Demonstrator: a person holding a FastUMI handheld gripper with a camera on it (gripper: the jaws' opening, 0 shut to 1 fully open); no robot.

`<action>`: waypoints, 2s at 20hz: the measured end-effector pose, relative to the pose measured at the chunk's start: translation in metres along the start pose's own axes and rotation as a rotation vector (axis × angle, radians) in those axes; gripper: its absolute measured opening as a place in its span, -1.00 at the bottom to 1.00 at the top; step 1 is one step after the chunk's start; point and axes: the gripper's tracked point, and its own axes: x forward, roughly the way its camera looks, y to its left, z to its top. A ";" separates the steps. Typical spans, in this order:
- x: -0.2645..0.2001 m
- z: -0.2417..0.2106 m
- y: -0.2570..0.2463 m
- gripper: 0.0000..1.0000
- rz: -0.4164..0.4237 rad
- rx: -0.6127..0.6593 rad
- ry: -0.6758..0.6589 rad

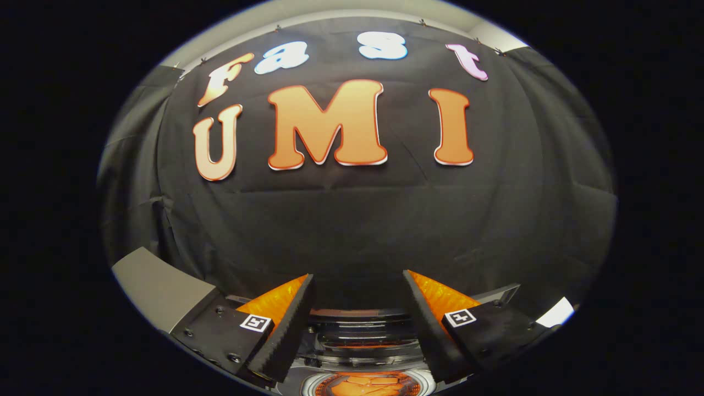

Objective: Put the clothes into the washing machine and then close the washing machine lid.

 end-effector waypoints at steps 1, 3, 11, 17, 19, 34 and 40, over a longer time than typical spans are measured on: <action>0.009 0.000 0.000 0.98 0.005 0.011 -0.002; 0.023 -0.001 -0.004 0.98 -0.015 0.014 0.000; 0.022 -0.020 -0.010 0.98 -0.068 -0.002 -0.001; -0.015 -0.026 -0.009 0.99 -0.117 -0.007 -0.044; -0.029 -0.030 -0.009 1.00 -0.125 -0.010 -0.050; -0.105 -0.083 -0.006 1.00 -0.124 -0.016 -0.042; -0.130 -0.115 -0.011 1.00 -0.108 0.021 -0.002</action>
